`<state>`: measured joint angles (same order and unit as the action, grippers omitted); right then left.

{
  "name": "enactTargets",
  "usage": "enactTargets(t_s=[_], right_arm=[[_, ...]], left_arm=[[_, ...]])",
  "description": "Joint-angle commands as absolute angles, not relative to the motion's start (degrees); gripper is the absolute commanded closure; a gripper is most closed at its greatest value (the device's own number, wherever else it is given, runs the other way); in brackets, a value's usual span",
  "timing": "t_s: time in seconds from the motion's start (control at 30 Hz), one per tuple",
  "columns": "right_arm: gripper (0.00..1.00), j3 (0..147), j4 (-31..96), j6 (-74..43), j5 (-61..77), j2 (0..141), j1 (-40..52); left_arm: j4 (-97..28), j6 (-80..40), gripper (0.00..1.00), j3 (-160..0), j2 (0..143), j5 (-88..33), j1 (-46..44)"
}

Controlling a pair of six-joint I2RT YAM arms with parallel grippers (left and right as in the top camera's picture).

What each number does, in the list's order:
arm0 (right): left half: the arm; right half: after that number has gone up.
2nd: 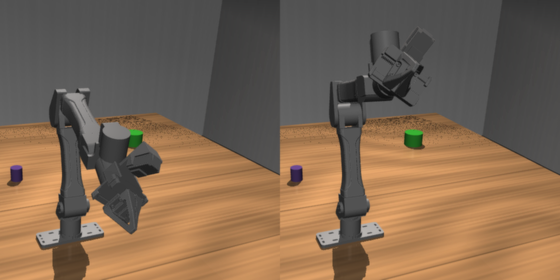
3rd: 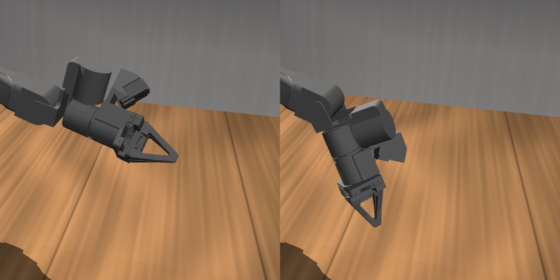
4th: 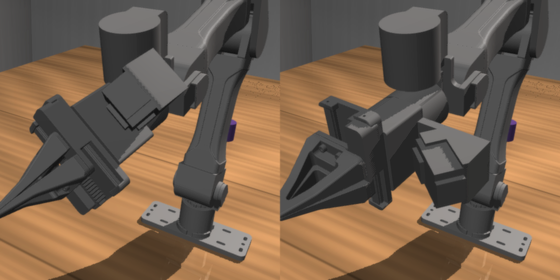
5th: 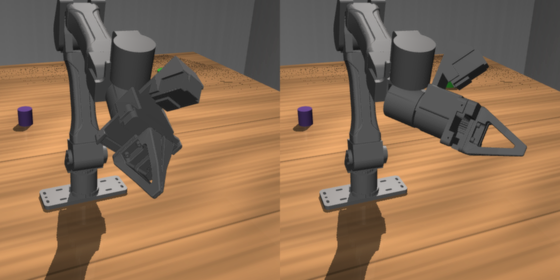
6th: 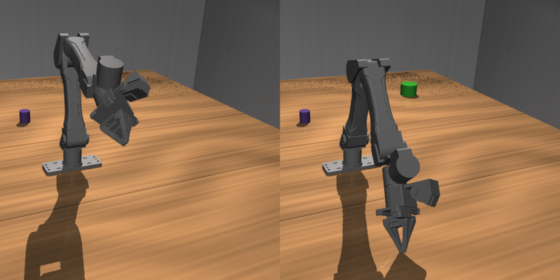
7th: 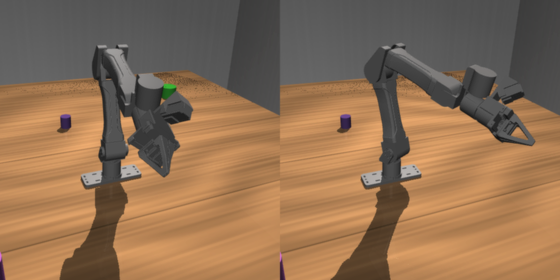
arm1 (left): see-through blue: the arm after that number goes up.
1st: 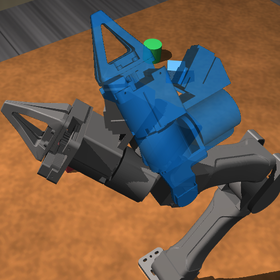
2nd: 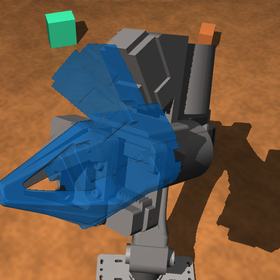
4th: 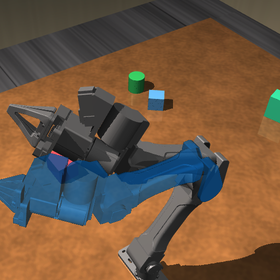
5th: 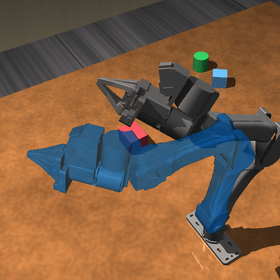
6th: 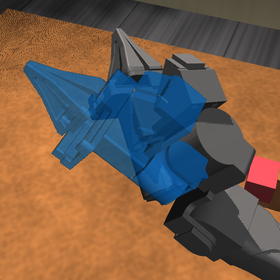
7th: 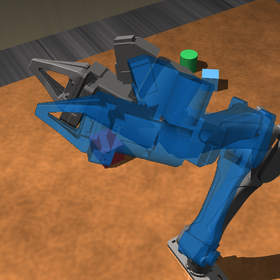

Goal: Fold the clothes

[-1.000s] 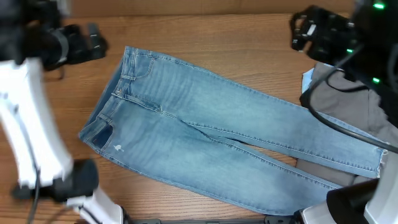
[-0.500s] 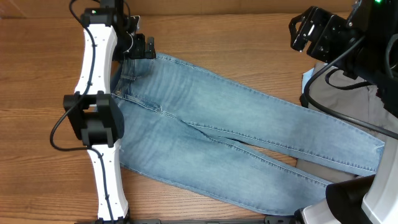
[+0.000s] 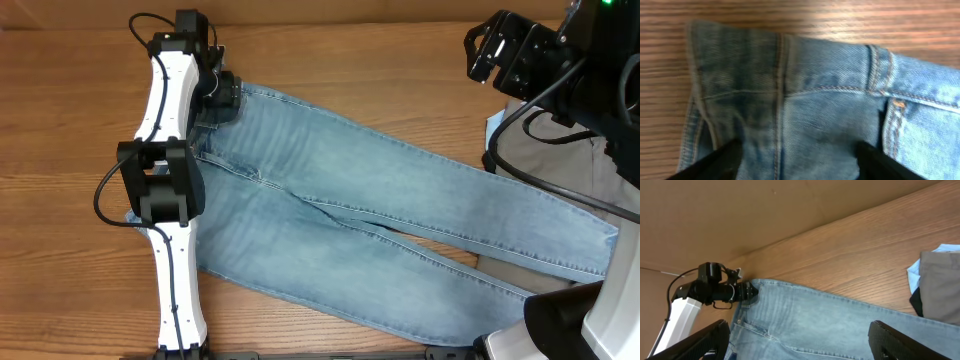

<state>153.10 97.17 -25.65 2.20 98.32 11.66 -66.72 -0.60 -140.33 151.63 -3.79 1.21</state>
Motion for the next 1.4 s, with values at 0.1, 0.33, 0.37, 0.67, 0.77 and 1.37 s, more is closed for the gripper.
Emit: enactTargets(t_s=[0.1,0.33,0.37,0.67,0.77,1.37], right_arm=[[0.08,152.94,97.03,-25.3,2.02,98.15,11.49],[0.12,152.94,97.03,-25.34,2.07,98.17,11.49],[0.14,152.94,97.03,-25.32,2.04,98.17,11.49],[0.18,144.31,96.95,-25.36,0.86,99.5,11.49],[0.18,138.17,96.77,-25.58,-0.47,101.12,11.49],[0.48,105.25,70.63,-28.58,-2.42,109.89,5.5]], left_arm=[[-67.35,-11.38,0.5,-140.25,157.23,3.18,7.01],[-72.42,-20.82,0.96,-142.17,156.55,-3.68,24.64],[-72.95,-20.51,0.96,-142.96,156.55,-8.97,28.21],[-79.44,-10.81,0.79,-148.81,156.31,-22.5,41.3],[-81.95,-6.48,0.64,-151.44,155.44,-22.04,41.32],[-91.05,0.12,0.47,-158.91,128.57,-19.05,34.33]])
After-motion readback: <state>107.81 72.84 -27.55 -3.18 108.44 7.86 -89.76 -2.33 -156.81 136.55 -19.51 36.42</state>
